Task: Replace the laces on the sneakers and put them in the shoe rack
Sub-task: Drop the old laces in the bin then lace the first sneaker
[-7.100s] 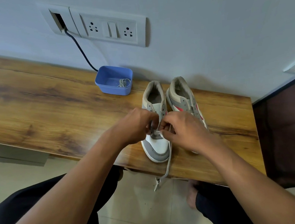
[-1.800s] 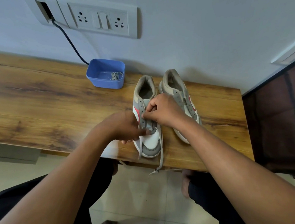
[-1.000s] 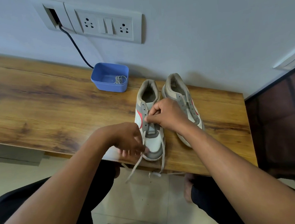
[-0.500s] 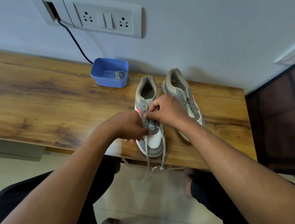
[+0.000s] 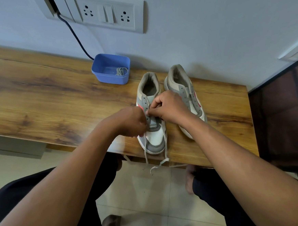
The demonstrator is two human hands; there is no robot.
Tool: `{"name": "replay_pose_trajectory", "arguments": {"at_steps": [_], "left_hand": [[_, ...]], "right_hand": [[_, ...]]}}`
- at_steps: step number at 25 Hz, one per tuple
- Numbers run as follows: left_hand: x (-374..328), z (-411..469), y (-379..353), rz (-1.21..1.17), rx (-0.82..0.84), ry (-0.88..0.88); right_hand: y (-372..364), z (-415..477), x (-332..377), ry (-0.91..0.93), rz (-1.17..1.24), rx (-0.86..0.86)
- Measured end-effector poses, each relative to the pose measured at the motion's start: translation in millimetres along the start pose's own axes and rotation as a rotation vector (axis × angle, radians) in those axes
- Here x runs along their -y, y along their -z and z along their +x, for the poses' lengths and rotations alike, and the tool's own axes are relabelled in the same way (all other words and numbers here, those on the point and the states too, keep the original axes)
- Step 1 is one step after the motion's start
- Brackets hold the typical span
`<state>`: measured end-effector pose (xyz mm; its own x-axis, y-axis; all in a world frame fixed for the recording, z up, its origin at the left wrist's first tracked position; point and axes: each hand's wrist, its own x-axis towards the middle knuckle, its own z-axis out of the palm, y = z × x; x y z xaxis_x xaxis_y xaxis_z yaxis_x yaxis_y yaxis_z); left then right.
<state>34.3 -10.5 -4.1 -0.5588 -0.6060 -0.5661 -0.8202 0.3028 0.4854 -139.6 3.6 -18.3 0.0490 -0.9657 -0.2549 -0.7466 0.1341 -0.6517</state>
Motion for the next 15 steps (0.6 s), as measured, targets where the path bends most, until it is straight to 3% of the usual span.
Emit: {"name": "replay_pose_trajectory", "arguments": {"at_steps": [4,9,13,15], "left_hand": [[-5.7,-6.6,-0.3,-0.056,0.334,0.045],[2.3,-0.7,1.7,-0.017,-0.003,0.02],[-3.4,-4.6,-1.8,-0.009,0.28,0.007],[-0.3,-2.7,-3.5,-0.047,0.299,0.06]], "right_hand": [[0.2,-0.2,-0.3,-0.017,0.014,-0.001],[0.4,-0.1,-0.4,-0.013,0.014,0.005],[-1.9,-3.0,0.6,-0.024,0.032,-0.001],[-0.5,-4.3,2.2,-0.021,0.023,0.012]]}}
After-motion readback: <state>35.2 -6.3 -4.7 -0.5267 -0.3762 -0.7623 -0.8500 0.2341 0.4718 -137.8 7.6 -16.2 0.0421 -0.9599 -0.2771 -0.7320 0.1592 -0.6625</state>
